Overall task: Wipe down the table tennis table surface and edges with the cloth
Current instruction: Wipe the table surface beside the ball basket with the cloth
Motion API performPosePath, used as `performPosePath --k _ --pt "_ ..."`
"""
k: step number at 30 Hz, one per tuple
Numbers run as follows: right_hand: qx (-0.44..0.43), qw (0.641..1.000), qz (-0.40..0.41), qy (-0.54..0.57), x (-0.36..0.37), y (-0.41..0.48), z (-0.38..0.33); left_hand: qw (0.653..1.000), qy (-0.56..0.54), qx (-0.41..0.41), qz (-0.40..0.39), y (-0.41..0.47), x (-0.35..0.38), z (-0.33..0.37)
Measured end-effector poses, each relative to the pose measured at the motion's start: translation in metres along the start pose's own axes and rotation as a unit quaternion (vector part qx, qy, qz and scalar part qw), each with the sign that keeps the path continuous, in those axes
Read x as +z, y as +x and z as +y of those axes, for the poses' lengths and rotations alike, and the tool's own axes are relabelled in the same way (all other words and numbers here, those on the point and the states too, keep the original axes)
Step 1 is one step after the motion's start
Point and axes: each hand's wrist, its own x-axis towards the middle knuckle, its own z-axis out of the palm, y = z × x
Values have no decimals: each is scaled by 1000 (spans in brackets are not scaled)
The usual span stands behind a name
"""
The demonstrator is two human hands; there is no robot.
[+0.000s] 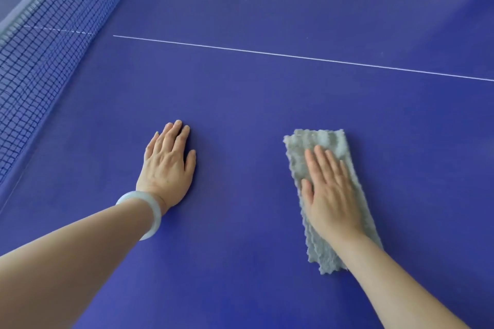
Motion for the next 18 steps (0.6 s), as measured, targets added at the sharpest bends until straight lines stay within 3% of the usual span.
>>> performPosePath --k 1,3,11,18 --pt "80 997 11 0 -3 3 13 1000 2 1 0 0 0 0" --pt "146 989 20 -3 -1 7 15 1000 7 6 2 0 1 -1" --pt "136 991 6 15 0 8 12 995 83 16 -55 -3 -2 10" --pt "134 990 24 25 4 7 14 984 65 148 -78 -66 24 99"
